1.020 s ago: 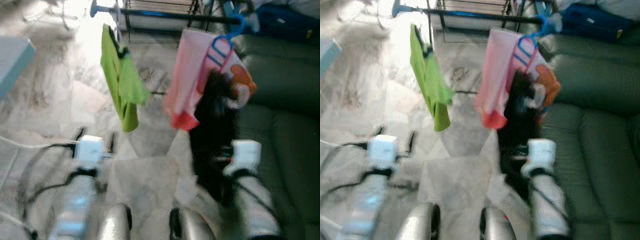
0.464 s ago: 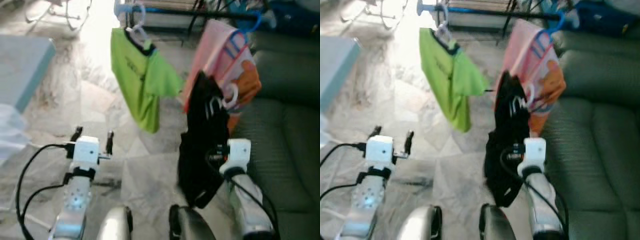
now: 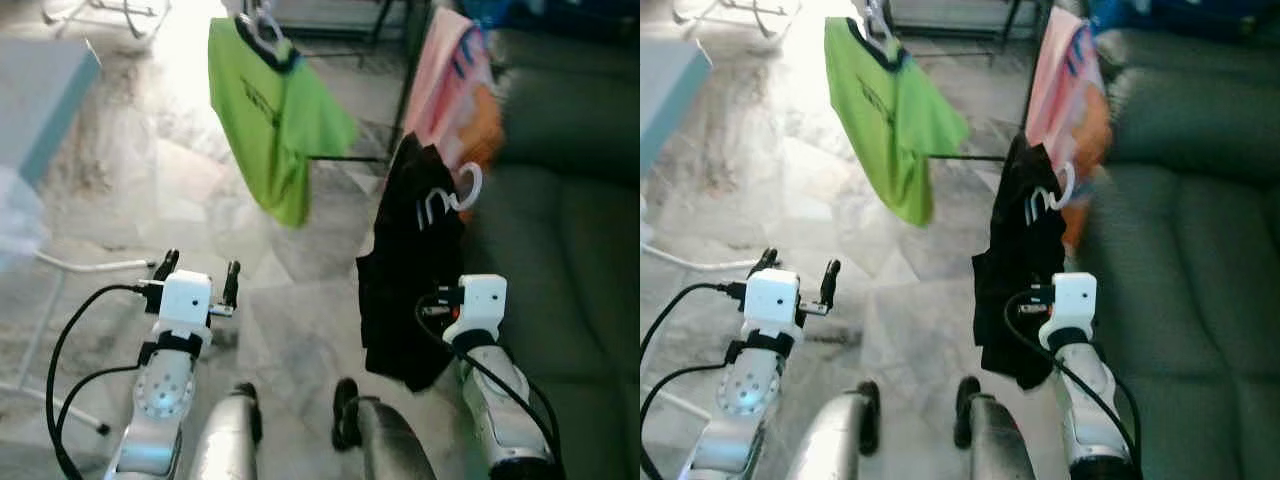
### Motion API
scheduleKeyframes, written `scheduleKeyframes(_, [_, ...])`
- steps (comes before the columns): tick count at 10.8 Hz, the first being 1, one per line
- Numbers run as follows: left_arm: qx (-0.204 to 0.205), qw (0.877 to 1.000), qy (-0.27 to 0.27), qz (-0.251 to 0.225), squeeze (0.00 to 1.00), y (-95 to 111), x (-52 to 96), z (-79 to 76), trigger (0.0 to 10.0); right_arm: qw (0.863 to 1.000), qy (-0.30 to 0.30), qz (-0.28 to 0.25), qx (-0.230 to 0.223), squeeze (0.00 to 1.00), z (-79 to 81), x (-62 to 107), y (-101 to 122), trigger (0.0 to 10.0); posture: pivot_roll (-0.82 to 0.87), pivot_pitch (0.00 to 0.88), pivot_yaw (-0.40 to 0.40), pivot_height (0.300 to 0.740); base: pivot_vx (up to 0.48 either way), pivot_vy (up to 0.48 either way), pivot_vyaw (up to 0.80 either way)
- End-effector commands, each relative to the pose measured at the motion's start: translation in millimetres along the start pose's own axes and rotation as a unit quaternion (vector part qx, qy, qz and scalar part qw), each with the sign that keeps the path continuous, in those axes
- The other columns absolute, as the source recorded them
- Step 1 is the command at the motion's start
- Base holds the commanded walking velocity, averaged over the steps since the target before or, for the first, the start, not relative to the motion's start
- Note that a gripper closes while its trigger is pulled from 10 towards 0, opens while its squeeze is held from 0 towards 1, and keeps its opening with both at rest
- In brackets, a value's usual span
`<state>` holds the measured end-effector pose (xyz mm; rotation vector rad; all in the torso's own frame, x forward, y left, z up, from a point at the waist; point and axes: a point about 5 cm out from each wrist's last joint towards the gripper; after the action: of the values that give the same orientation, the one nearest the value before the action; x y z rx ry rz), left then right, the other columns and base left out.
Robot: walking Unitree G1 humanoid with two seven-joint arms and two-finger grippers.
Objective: Hang hanger
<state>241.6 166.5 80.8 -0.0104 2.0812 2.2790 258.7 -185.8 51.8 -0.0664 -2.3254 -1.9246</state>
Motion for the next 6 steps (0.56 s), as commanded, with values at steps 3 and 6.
scheduleKeyframes(3, [0.001,1.000,-0.002,0.008,0.00,-4.3,4.0,-1.3,10.0,1.000,-0.010,-0.004,0.004,0.00,-5.6,2.6,-0.9,10.0,0.02,0.205,-0.048,0.740,-0.246,0.000,0.00])
scheduleKeyframes(6, [-0.011,1.000,0.014,0.006,0.00,-3.9,3.0,2.5,10.0,1.000,0.015,-0.017,0.008,0.00,1.1,2.1,3.3,10.0,0.02,0.206,-0.050,0.740,0.000,0.000,0.41])
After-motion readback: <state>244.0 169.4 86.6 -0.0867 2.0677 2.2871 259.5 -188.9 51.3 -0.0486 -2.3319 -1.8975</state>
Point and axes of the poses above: a point about 5 cm out from each wrist's last joint towards the gripper, its own x axis pointing back from the gripper into the wrist, its own y axis along the axis of the wrist's last joint, z = x × y, and after that the axes turned 10 degrees about x, right-handed
